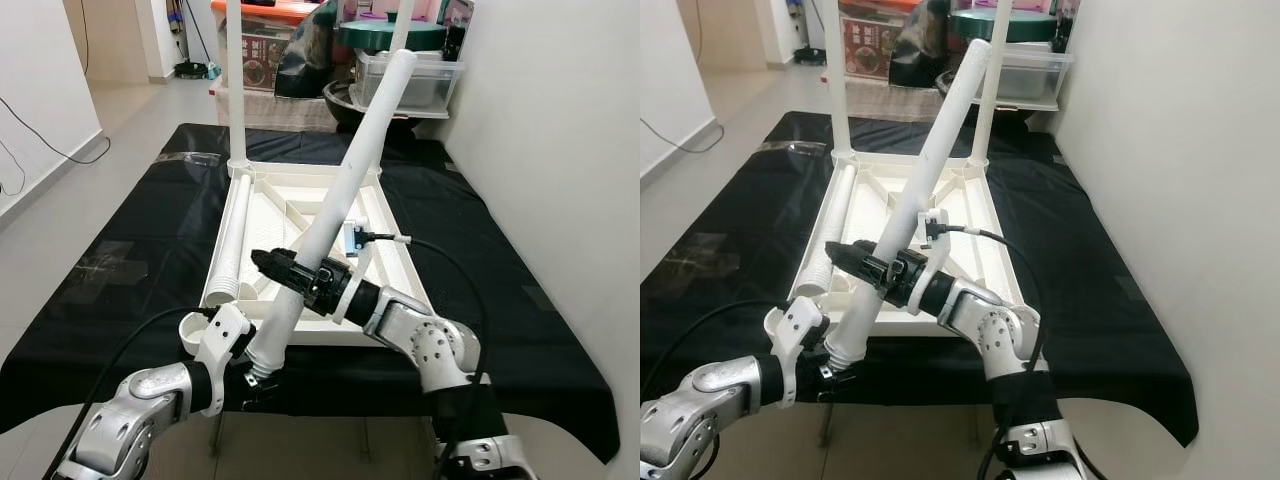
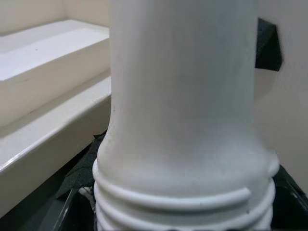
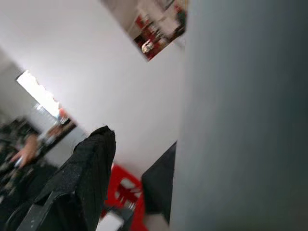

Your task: Building children table

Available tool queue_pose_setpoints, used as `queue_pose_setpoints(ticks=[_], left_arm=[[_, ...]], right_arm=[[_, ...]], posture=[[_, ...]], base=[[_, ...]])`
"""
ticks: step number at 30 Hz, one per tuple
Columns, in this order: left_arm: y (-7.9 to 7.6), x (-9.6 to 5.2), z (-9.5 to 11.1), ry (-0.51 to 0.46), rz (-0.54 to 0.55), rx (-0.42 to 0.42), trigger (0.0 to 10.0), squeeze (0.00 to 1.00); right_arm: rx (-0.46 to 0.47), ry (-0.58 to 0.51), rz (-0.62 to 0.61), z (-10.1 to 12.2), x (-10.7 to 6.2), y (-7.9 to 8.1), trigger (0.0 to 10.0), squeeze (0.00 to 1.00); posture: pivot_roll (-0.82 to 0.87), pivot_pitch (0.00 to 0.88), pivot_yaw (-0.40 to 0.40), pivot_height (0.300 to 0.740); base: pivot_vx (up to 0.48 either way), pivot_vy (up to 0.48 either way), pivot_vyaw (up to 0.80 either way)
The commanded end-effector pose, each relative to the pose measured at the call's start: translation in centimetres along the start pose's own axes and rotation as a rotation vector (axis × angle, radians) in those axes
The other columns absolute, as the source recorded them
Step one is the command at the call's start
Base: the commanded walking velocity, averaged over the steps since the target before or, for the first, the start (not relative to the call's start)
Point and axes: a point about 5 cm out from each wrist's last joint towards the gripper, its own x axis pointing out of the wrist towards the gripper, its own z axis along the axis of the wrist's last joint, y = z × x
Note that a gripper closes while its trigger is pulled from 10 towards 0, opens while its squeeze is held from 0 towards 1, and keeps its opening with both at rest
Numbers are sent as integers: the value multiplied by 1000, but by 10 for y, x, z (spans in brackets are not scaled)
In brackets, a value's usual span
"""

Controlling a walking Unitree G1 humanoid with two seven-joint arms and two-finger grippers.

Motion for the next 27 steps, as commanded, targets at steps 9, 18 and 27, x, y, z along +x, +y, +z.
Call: queue_pose_setpoints(ticks=[9,18,27], left_arm=[[-6,16,-2,57,11,111,10000,0],[-6,16,7,35,14,149,10000,0],[0,15,7,36,57,191,10000,0]], right_arm=[[16,-73,-187,-7,3,-15,1569,0],[-15,-46,-225,-15,-1,-20,0,0],[-12,-55,-209,-16,2,-17,0,0]], posture=[[90,0,-78,740],[95,0,-81,740],[95,0,-82,740]], base=[[0,0,0],[0,0,0],[0,0,0]])
